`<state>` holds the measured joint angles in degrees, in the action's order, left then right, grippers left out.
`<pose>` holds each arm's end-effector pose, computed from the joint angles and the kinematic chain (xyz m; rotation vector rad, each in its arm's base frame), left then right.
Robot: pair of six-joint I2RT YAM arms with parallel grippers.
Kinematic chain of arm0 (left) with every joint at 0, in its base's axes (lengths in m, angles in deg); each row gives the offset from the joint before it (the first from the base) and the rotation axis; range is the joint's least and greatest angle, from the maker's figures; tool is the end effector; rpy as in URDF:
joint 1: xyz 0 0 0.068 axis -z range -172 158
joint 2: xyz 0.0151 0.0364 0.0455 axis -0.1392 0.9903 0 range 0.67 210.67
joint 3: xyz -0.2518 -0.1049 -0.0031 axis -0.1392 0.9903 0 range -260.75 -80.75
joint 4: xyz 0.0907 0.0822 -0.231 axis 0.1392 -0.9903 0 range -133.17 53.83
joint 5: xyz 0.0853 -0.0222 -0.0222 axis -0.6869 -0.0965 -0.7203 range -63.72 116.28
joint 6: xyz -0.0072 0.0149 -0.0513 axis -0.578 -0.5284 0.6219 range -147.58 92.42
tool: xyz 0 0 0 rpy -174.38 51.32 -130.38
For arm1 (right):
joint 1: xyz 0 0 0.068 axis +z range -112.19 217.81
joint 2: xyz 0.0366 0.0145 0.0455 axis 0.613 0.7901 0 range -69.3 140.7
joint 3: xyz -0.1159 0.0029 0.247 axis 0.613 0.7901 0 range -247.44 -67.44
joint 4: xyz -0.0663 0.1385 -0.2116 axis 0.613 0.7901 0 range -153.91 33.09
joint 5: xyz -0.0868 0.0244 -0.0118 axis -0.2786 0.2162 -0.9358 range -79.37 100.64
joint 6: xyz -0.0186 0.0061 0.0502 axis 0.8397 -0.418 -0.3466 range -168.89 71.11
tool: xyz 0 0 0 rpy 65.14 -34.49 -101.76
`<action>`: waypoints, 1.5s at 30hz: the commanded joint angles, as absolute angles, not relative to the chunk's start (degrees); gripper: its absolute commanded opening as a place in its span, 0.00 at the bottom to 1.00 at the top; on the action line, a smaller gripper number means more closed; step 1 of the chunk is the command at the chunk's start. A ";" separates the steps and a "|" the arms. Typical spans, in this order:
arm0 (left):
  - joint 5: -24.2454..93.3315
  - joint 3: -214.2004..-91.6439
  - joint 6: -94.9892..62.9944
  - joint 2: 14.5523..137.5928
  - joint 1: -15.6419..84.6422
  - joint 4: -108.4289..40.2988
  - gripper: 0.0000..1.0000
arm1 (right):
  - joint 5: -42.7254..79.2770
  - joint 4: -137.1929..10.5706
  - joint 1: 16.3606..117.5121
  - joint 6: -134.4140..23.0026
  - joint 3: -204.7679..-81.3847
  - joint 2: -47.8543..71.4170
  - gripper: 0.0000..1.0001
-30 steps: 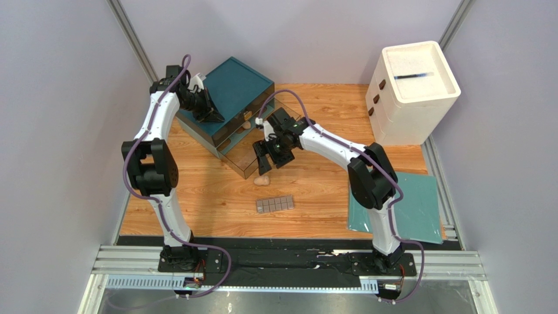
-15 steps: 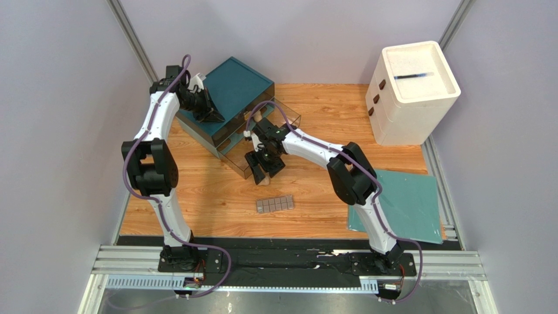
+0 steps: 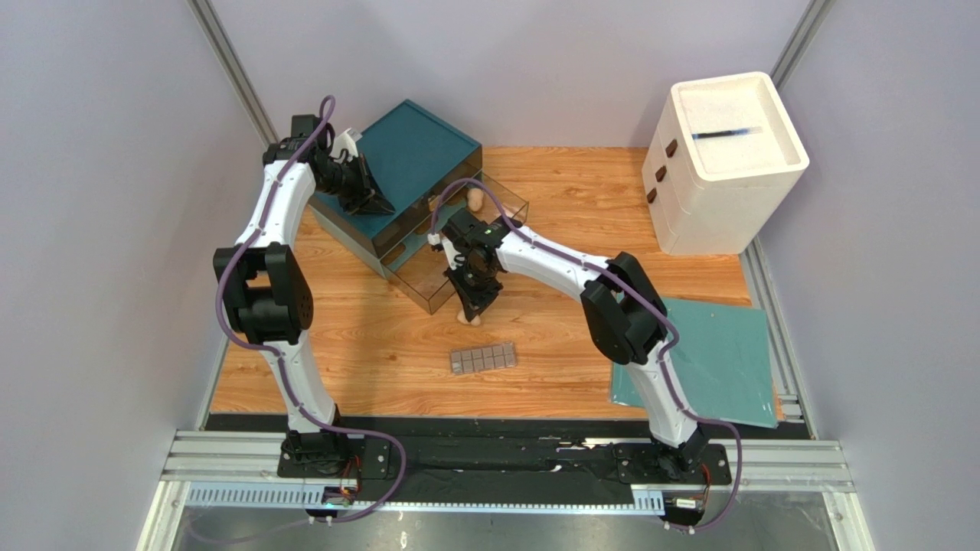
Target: Organize the makeup
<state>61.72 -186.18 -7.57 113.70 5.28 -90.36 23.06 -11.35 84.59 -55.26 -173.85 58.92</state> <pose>0.4232 -0.0005 0.2927 -0.3081 2.5936 -0.9206 0.3111 0.3423 0.1809 -1.0633 2.7609 0.4696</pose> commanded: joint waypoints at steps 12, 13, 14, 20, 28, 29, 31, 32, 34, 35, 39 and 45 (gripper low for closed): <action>60.74 -184.99 -9.74 113.87 5.72 -93.74 0.08 | 21.88 -17.68 80.17 -57.68 -189.29 52.50 0.05; 60.82 -184.99 -9.74 113.96 5.80 -93.82 0.08 | 21.54 -15.50 80.17 -58.12 -191.61 54.17 0.21; 60.82 -184.99 -9.74 113.78 5.72 -93.83 0.08 | 21.36 -14.43 80.17 -59.08 -194.15 55.84 0.28; 61.09 -184.90 -9.91 113.52 5.72 -93.82 0.08 | 19.96 -12.66 80.17 -60.67 -199.19 61.13 0.73; 61.61 -184.46 -9.82 113.61 5.80 -93.39 0.07 | 18.54 -14.42 80.17 -56.11 -191.03 54.37 0.80; 61.70 -184.38 -9.82 113.61 5.80 -93.12 0.07 | 19.07 -14.42 80.17 -55.40 -188.93 52.36 0.80; 61.96 -184.20 -9.65 113.61 5.80 -92.86 0.07 | 21.35 -14.42 80.09 -52.60 -186.02 50.16 0.81; 62.05 -184.20 -9.65 113.61 5.80 -92.86 0.07 | 22.49 -14.42 80.08 -51.54 -182.96 48.14 0.81; 62.05 -184.03 -9.65 113.69 5.80 -92.77 0.07 | 23.90 -14.34 80.17 -47.33 -179.61 45.76 0.82; 62.05 -183.85 -9.65 113.78 5.80 -92.68 0.07 | 25.21 -14.42 80.17 -45.92 -175.41 43.40 0.82; 62.40 -183.24 -9.56 113.96 5.72 -92.24 0.07 | 29.70 -17.92 80.26 -36.96 -163.01 36.71 0.83; 62.76 -181.92 -9.82 114.05 5.80 -91.63 0.07 | 30.23 -29.52 81.49 -26.49 -145.69 27.57 0.83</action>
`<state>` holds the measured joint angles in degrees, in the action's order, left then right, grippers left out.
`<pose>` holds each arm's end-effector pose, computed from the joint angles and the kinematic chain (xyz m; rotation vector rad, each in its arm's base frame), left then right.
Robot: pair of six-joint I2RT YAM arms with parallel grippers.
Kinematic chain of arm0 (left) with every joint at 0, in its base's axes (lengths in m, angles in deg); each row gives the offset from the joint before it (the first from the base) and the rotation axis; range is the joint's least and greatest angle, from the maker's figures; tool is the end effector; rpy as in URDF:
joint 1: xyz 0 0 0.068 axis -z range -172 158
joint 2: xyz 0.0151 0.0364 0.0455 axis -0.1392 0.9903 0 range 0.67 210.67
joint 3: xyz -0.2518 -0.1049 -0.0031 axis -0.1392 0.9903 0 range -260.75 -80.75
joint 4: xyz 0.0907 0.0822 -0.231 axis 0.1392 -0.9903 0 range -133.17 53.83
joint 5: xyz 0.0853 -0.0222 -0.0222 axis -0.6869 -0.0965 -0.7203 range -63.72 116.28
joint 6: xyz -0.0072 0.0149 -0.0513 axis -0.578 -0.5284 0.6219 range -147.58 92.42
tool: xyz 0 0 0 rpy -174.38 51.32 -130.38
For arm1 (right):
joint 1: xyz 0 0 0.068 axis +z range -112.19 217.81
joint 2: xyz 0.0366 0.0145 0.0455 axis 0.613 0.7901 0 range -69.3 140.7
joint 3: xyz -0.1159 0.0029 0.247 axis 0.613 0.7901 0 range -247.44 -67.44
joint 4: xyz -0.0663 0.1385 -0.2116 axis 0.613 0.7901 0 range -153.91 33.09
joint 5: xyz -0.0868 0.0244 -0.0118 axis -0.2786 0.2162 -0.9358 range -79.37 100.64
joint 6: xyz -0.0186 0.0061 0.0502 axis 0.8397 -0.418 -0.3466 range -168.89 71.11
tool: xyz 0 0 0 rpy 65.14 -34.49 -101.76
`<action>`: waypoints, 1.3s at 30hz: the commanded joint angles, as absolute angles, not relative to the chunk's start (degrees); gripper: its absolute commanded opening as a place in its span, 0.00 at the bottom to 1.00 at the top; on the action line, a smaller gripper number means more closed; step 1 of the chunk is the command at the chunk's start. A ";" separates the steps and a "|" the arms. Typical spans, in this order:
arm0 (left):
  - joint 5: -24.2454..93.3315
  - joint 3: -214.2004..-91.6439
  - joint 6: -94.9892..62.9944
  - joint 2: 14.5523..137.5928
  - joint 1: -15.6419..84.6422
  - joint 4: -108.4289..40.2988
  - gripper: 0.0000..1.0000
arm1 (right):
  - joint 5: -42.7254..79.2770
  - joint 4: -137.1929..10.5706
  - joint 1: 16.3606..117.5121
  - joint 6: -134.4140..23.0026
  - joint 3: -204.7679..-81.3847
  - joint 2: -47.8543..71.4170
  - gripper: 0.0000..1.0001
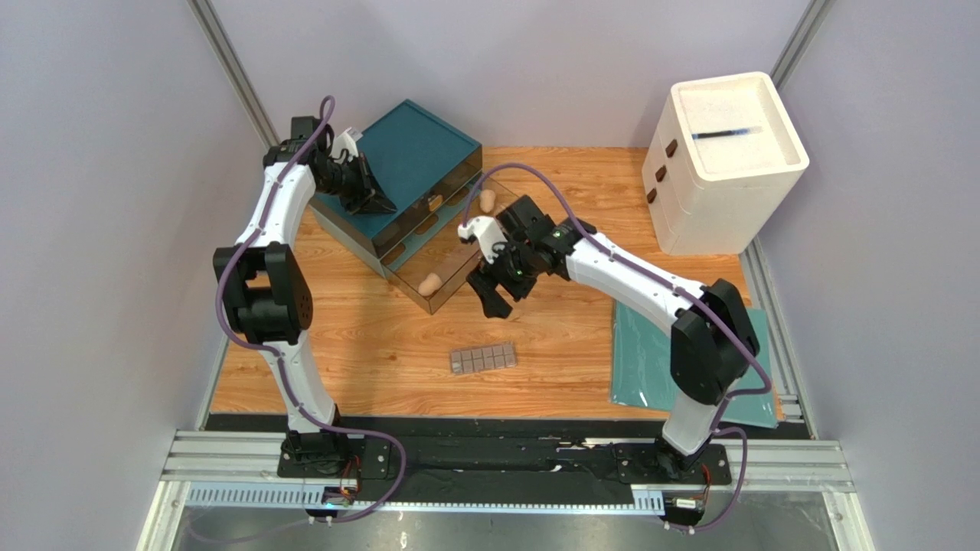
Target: Organize the makeup
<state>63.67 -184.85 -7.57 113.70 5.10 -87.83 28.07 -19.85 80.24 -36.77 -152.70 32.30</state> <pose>0.4254 -0.0001 0.2885 -0.2871 2.5670 -0.9612 0.2721 0.2632 0.2670 -1.3166 2.3180 0.5782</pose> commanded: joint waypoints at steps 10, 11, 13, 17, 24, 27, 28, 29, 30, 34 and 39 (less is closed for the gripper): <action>62.67 -179.81 -10.44 113.69 5.72 -91.80 0.07 | 27.60 -32.27 87.99 -17.35 -142.33 32.03 0.83; 62.67 -179.54 -10.61 113.61 5.80 -91.80 0.07 | 26.99 -32.09 89.13 -16.90 -142.76 32.82 0.83; 62.49 -179.45 -10.96 113.43 5.72 -92.15 0.07 | 26.46 -31.04 90.62 -15.07 -143.46 34.84 0.82; 62.14 -179.10 -11.40 113.17 5.72 -92.59 0.07 | 24.45 -28.75 92.65 -11.54 -144.17 36.69 0.82; 62.23 -178.31 -11.58 113.43 5.72 -92.68 0.07 | 20.31 -29.19 93.97 -10.66 -142.86 38.80 0.82; 61.97 -178.14 -12.37 113.52 5.72 -93.38 0.07 | 19.77 -29.37 93.97 -10.57 -142.76 40.03 0.82; 61.88 -178.14 -12.55 113.61 5.72 -93.47 0.07 | 20.04 -29.37 93.97 -10.48 -142.76 40.21 0.82; 61.88 -178.22 -12.81 113.78 5.72 -93.73 0.07 | 20.30 -29.10 94.06 -10.74 -142.94 40.65 0.82; 61.79 -178.22 -12.90 113.69 5.80 -93.82 0.07 | 20.56 -28.75 94.15 -10.83 -143.11 40.74 0.82; 61.79 -178.31 -12.99 113.78 5.72 -93.91 0.07 | 20.30 -28.75 94.93 -11.10 -141.63 40.30 0.82; 61.96 -178.66 -12.81 114.05 5.72 -94.09 0.07 | 19.60 -29.19 95.81 -12.67 -140.30 40.83 0.82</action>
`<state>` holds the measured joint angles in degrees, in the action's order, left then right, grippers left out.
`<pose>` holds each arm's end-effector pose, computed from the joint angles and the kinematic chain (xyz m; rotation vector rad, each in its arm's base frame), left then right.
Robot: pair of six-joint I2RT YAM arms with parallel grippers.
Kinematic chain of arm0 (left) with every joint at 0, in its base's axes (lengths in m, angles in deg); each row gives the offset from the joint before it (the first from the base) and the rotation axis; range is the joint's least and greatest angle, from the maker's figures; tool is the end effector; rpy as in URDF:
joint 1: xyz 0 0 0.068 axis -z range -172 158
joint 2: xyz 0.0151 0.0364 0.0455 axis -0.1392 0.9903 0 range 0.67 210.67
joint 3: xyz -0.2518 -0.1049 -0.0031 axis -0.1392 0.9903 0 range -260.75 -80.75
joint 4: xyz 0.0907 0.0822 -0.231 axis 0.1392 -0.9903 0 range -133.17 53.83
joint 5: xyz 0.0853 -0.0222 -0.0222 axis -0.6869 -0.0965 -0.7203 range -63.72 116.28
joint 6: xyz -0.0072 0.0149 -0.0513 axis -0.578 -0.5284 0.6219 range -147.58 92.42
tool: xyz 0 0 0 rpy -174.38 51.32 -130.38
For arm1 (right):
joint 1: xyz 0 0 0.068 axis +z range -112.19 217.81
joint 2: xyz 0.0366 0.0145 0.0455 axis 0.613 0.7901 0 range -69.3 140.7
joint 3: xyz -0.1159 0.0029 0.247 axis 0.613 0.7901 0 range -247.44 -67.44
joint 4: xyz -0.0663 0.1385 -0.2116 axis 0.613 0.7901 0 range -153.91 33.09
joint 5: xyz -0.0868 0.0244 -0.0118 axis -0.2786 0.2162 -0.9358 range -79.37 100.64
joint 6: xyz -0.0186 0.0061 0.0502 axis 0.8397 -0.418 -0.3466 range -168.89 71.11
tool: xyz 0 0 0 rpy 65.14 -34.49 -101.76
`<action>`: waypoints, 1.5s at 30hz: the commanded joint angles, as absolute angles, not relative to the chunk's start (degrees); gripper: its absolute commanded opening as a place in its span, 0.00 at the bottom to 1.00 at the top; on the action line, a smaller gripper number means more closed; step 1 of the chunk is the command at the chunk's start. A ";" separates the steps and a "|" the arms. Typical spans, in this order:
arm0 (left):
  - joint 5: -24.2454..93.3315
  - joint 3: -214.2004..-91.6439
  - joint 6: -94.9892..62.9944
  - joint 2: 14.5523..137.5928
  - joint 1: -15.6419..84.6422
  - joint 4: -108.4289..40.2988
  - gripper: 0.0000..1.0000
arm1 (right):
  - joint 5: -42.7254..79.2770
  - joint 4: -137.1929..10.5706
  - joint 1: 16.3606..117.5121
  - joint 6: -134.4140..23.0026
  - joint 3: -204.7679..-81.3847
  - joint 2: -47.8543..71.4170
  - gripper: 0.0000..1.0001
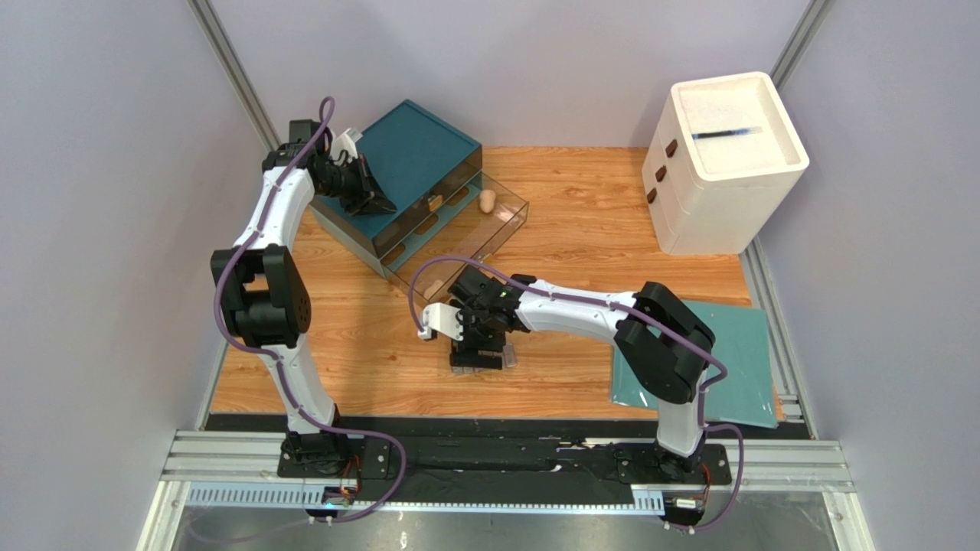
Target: Organize the makeup
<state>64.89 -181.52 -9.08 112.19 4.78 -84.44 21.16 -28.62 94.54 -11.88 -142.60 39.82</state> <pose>0.4217 0.0015 0.2850 -0.2357 2.5334 -0.9724 0.2041 0.3228 0.1740 -2.0732 1.8773 0.3415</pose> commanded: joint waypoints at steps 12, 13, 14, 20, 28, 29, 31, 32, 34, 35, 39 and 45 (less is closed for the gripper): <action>61.62 -178.40 -13.34 114.22 5.80 -94.35 0.07 | 20.91 -25.86 96.34 -15.14 -142.06 41.62 0.84; 61.44 -178.40 -13.43 114.22 5.72 -94.35 0.07 | 22.31 -25.24 96.43 -14.88 -142.06 41.71 0.85; 61.26 -178.31 -13.60 114.22 5.72 -94.61 0.07 | 22.41 -25.15 96.52 -14.88 -141.97 41.71 0.85; 61.61 -178.22 -13.43 114.75 5.72 -94.53 0.07 | 22.59 -25.32 97.31 -14.70 -140.92 42.76 1.00; 61.26 -177.96 -14.13 114.40 5.80 -94.88 0.07 | 14.15 -23.40 97.75 -18.92 -147.23 51.88 0.76; 61.26 -178.05 -14.04 114.31 5.72 -94.88 0.07 | 14.41 -22.61 97.66 -19.09 -148.46 52.68 0.64; 61.70 -178.13 -13.87 114.31 5.80 -94.88 0.07 | 13.80 -20.41 97.66 -20.32 -150.14 54.70 0.21; 61.61 -178.14 -13.78 114.31 5.80 -94.79 0.07 | 13.62 -19.79 97.75 -20.41 -151.02 54.98 0.18; 61.79 -178.14 -13.69 114.13 5.72 -94.79 0.07 | 12.49 -20.49 97.66 -20.15 -150.33 54.19 0.13; 61.62 -177.96 -13.78 114.05 5.72 -94.79 0.07 | 12.13 -20.84 97.58 -19.89 -149.37 53.66 0.12; 61.26 -177.78 -13.69 113.61 5.72 -94.79 0.07 | 11.16 -21.89 96.09 -19.53 -147.69 50.24 0.00; 61.44 -177.34 -12.73 113.52 5.80 -93.56 0.07 | 14.14 -22.86 91.78 -20.77 -146.98 41.20 0.00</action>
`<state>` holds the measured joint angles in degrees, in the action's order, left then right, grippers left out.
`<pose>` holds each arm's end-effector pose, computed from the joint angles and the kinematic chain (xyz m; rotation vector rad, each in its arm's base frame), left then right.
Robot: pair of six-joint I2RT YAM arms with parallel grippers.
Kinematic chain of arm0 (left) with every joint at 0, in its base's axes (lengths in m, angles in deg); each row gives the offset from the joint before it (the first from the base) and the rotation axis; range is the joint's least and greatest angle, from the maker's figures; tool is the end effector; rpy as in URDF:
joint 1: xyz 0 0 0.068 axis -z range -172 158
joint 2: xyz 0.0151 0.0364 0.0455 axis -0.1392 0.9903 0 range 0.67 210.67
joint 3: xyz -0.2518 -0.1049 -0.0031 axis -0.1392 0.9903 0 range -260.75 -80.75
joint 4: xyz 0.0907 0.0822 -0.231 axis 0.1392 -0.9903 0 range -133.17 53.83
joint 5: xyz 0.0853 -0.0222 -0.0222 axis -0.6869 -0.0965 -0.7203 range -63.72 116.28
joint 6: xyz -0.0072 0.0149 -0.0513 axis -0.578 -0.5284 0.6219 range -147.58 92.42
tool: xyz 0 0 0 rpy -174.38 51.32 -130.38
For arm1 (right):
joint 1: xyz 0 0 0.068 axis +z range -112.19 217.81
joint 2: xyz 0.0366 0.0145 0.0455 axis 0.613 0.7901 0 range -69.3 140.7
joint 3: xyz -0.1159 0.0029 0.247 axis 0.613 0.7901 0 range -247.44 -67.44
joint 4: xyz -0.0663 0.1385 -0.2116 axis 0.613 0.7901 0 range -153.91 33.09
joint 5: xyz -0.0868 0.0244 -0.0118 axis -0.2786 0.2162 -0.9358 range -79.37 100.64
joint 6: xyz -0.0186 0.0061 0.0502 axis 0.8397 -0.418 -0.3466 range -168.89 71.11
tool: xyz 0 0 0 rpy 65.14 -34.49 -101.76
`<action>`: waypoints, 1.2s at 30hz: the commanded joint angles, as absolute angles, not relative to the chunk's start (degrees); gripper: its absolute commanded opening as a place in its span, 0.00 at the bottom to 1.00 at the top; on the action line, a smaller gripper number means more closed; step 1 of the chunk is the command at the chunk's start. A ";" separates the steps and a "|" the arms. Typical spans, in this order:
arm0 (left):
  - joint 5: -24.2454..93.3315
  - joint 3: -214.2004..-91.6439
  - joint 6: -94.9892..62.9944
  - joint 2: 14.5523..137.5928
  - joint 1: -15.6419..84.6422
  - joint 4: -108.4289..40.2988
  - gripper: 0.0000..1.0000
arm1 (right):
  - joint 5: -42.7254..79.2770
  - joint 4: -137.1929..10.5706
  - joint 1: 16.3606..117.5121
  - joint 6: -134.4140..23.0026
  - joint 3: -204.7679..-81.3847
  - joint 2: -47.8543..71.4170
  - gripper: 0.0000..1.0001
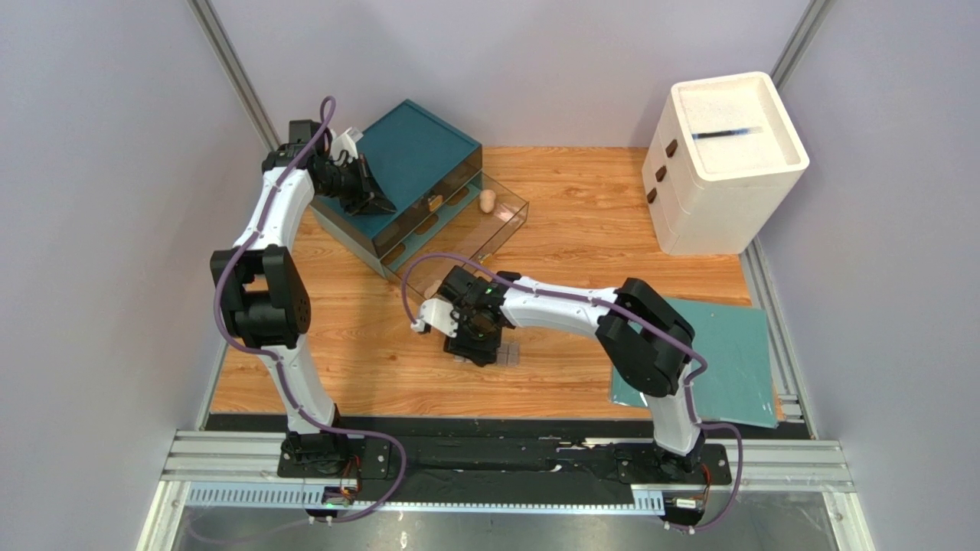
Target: Organize the makeup
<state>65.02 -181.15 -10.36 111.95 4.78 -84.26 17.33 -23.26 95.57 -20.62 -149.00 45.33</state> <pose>0.4208 0.0014 0.2849 -0.2056 2.5293 -0.9666 0.2092 0.3395 0.1652 -1.9854 2.0925 0.2682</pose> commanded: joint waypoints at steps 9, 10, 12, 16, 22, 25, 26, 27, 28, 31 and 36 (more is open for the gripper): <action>61.79 -178.75 -11.76 114.04 5.72 -92.77 0.07 | 18.98 -23.56 86.94 -18.05 -152.60 33.71 0.00; 61.79 -179.19 -11.67 114.13 5.80 -92.77 0.07 | 19.42 -23.74 86.51 -17.87 -154.78 33.53 0.00; 62.14 -179.80 -11.58 114.66 5.80 -93.12 0.07 | 20.04 -24.35 85.36 -17.69 -157.17 33.71 0.00; 62.40 -181.65 -11.76 115.36 5.72 -93.47 0.07 | 19.69 -27.16 83.60 -16.64 -161.92 35.20 0.00; 62.58 -183.41 -12.11 116.42 5.72 -94.26 0.07 | 16.44 -33.14 82.55 -16.37 -172.10 42.92 0.00; 62.84 -183.76 -12.20 116.68 5.72 -94.35 0.07 | 14.94 -36.38 82.55 -17.16 -178.35 48.28 0.00; 62.84 -183.76 -12.20 116.68 5.72 -94.53 0.07 | 15.38 -36.92 82.46 -16.73 -180.01 50.65 0.00; 62.93 -183.76 -12.20 116.68 5.72 -94.62 0.07 | 15.47 -37.36 82.46 -16.11 -182.21 51.80 0.00; 63.11 -184.11 -12.20 116.68 5.80 -94.62 0.07 | 15.73 -37.97 82.11 -15.59 -183.01 52.68 0.00; 63.11 -184.64 -12.72 116.68 5.80 -95.23 0.07 | 19.59 -41.57 80.71 -15.75 -183.20 54.36 0.00; 62.93 -185.52 -12.81 117.29 5.72 -95.76 0.07 | 23.11 -44.57 79.56 -15.48 -182.93 56.64 0.00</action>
